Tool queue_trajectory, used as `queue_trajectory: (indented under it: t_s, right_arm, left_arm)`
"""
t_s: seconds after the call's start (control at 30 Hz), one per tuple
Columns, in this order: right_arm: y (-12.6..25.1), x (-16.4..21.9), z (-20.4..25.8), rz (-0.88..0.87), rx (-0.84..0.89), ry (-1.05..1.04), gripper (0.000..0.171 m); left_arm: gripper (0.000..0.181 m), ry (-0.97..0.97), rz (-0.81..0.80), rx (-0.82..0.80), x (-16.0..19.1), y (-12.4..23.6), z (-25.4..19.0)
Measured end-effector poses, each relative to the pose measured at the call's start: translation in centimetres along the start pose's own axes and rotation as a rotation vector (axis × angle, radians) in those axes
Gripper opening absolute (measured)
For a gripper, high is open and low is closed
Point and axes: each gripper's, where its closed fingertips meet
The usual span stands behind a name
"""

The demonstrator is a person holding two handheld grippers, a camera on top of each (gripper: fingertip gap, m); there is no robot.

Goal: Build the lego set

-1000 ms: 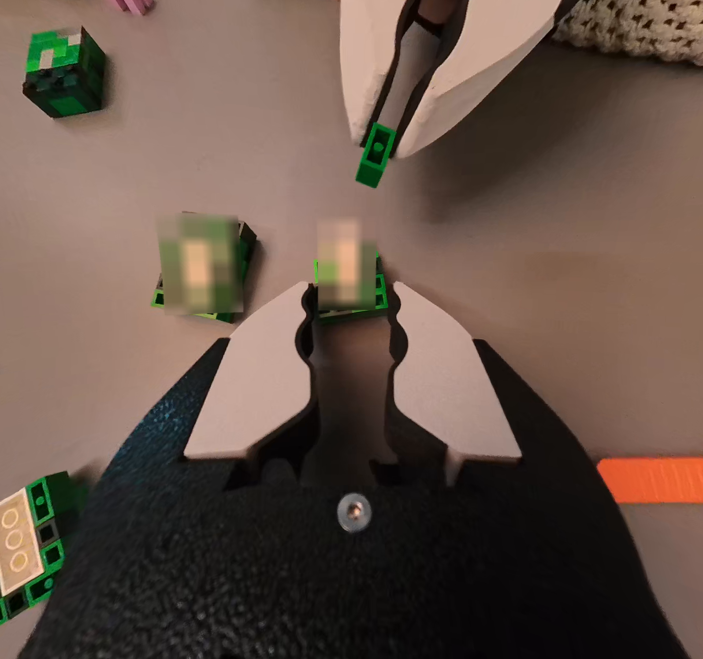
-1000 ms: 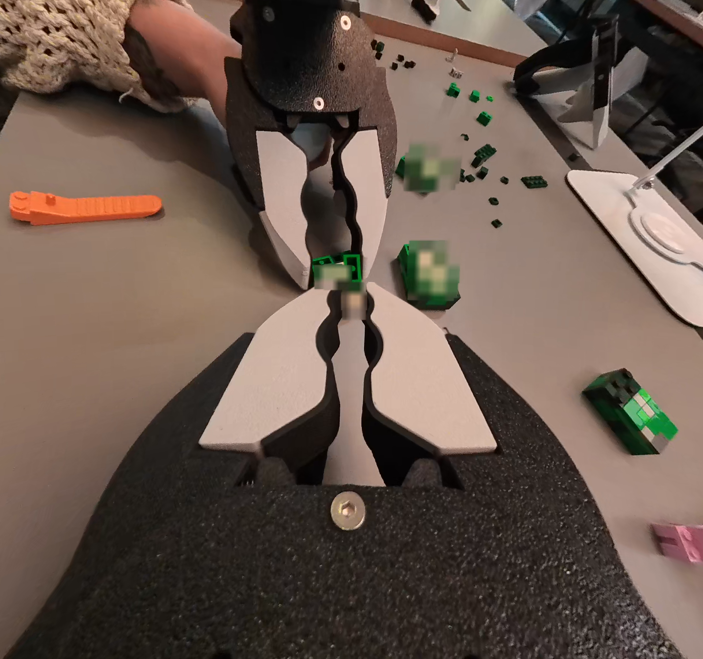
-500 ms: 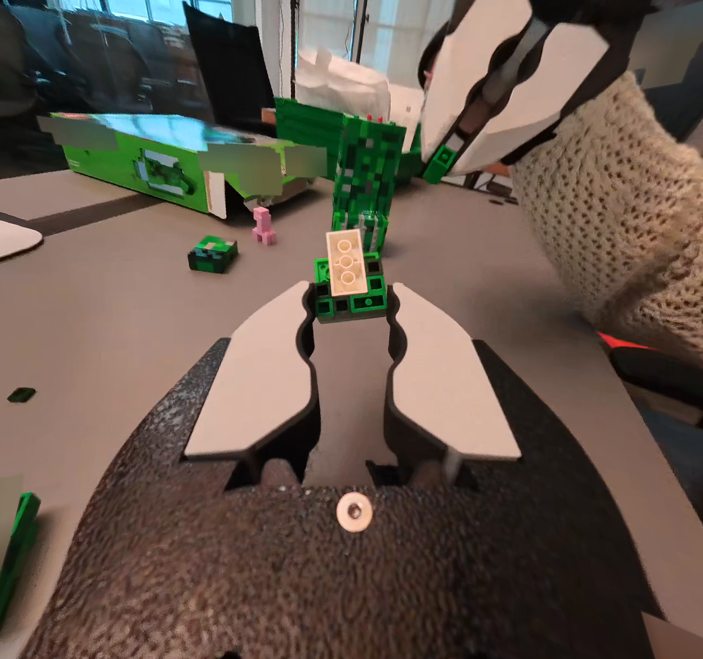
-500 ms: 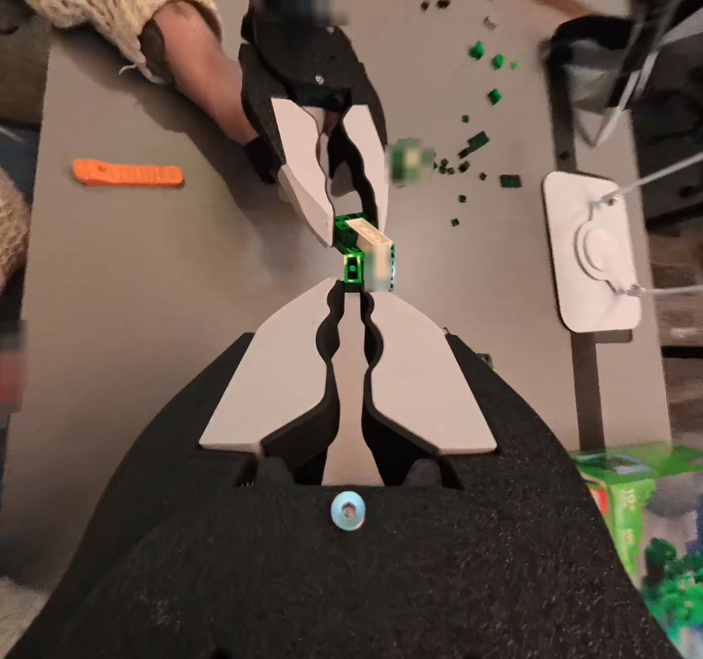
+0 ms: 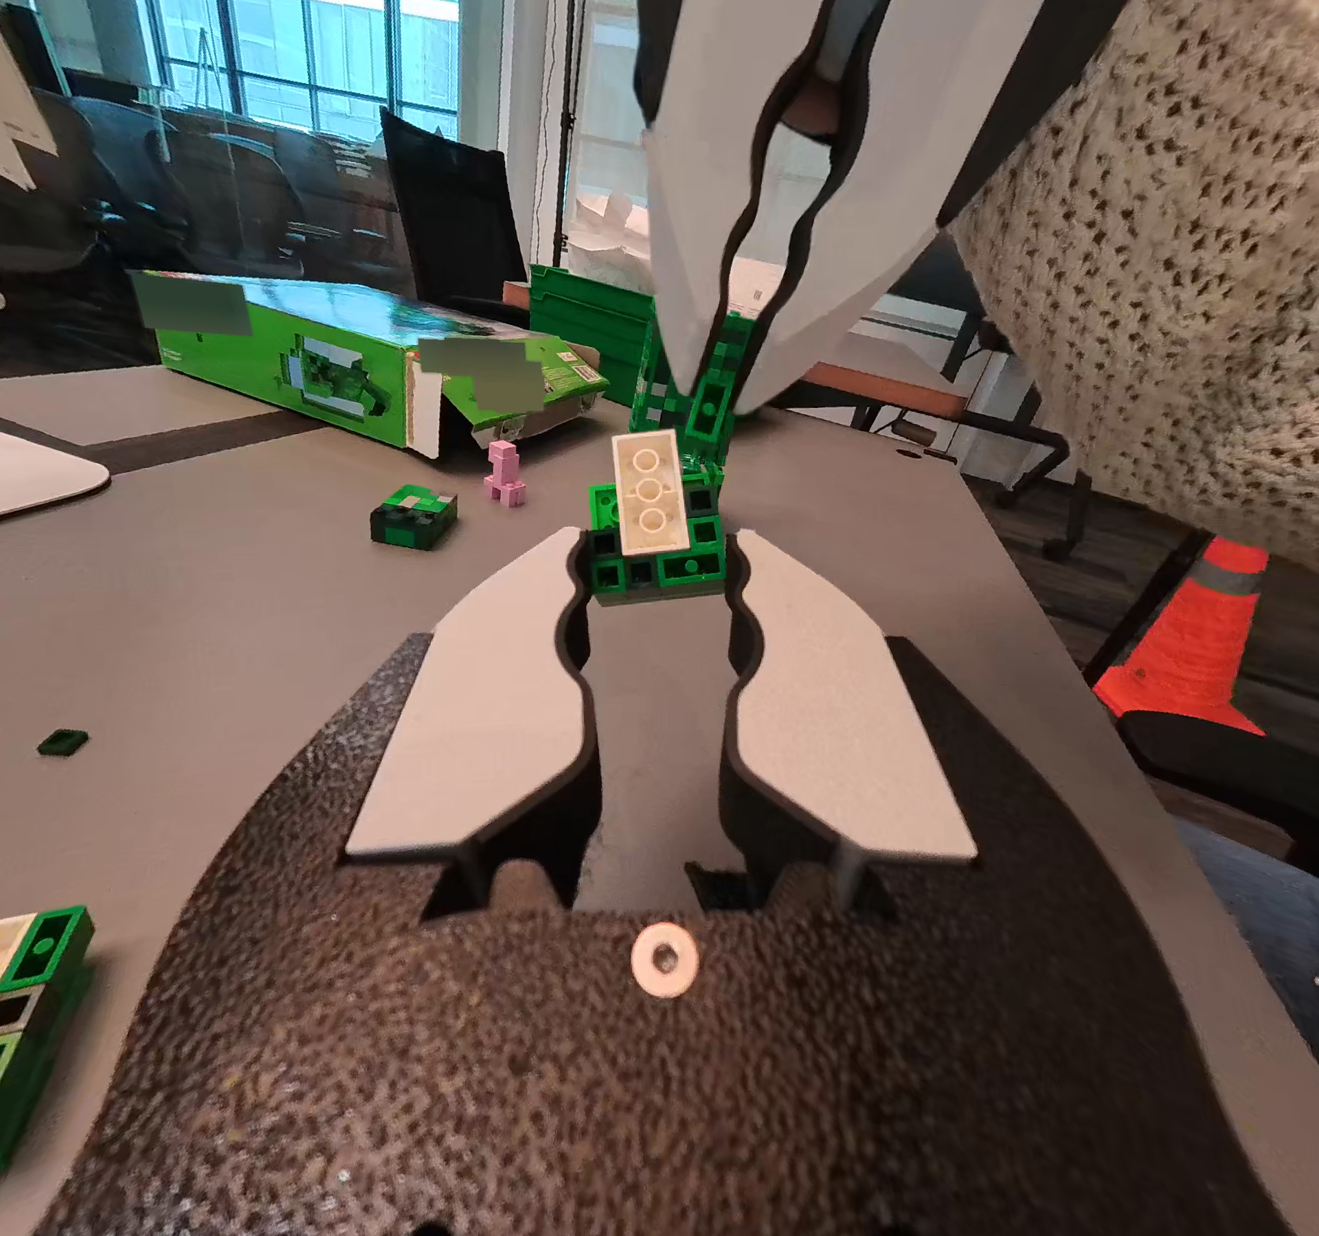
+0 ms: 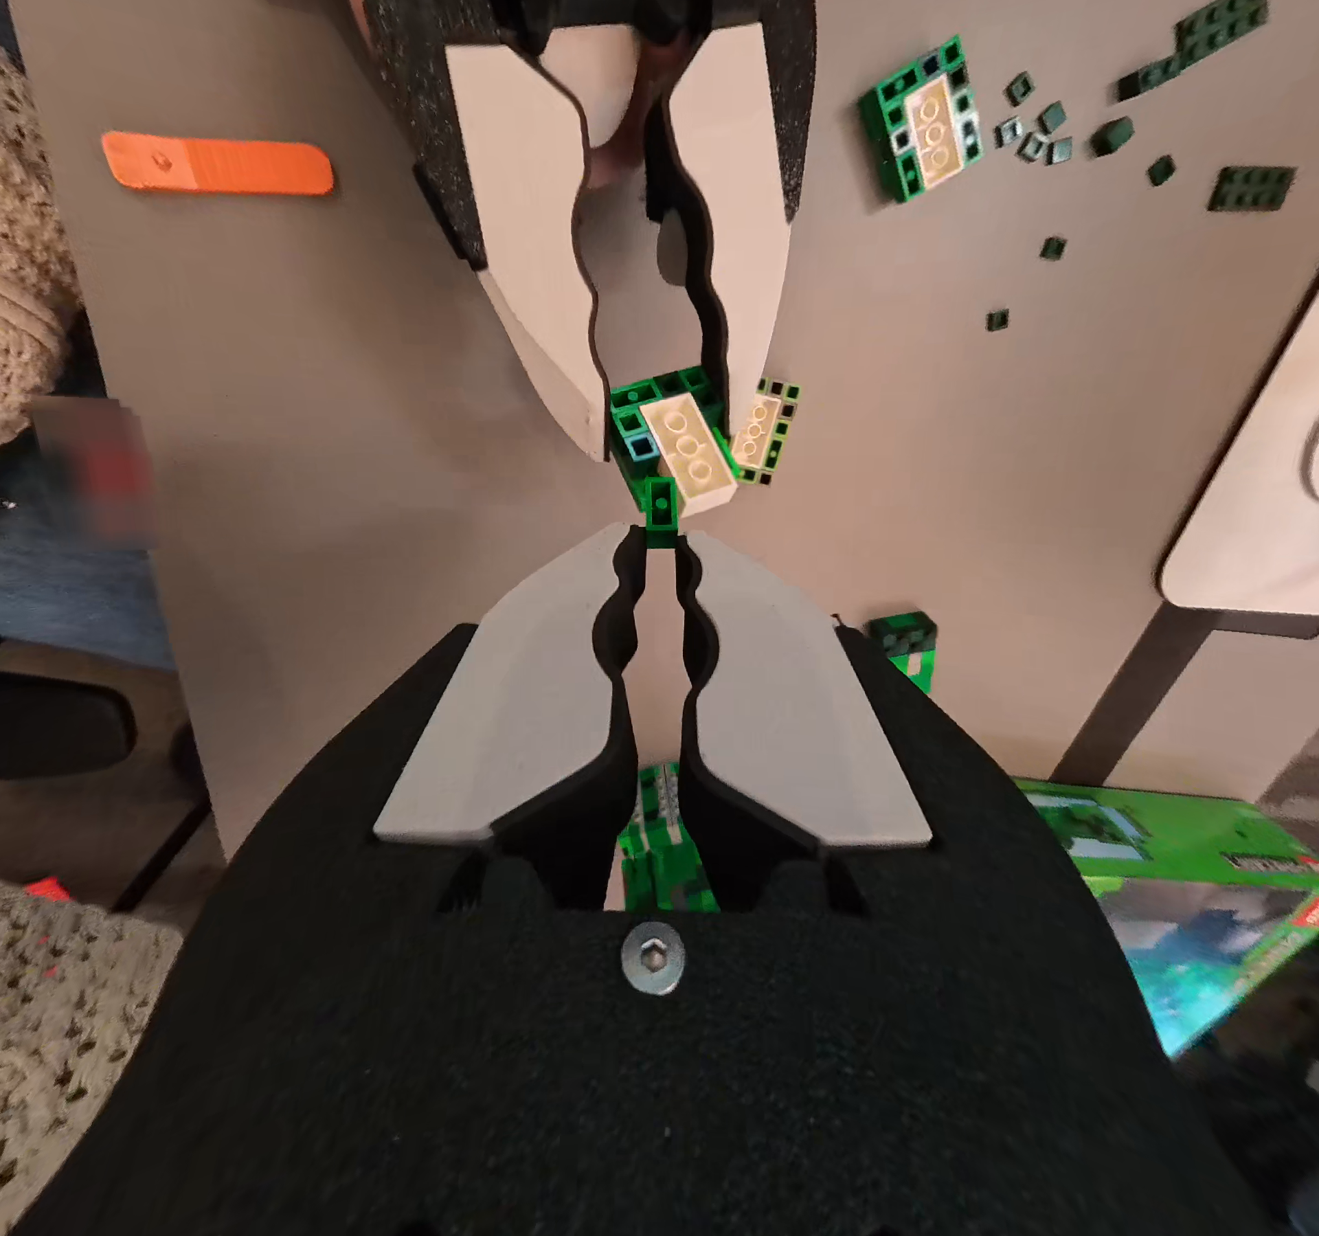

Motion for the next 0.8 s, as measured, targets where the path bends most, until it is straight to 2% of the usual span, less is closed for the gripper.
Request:
queue_trajectory:
  t_s: [0.2,0.53,0.8]
  right_arm:
    - [-0.78,0.29,0.27,0.085,0.027,0.042,0.008]
    - [-0.81,0.07,0.9,0.087,0.009,0.051,0.008]
    - [-0.99,0.23,0.48,0.122,0.06,0.084,0.008]
  left_arm:
    - [0.035,-0.004,0.025,-0.02,0.33,-0.08,0.09]
    - [0.035,-0.015,0.04,-0.015,0.48,-0.16,0.02]
    - [0.035,-0.009,0.033,-0.01,0.41,-0.1,0.03]
Point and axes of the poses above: each gripper's, where its closed fingertips meet, y back along the fingers, x out of its underside, z = x × y across the jaws, and after that the axes turned 11 degrees about x, right-handed
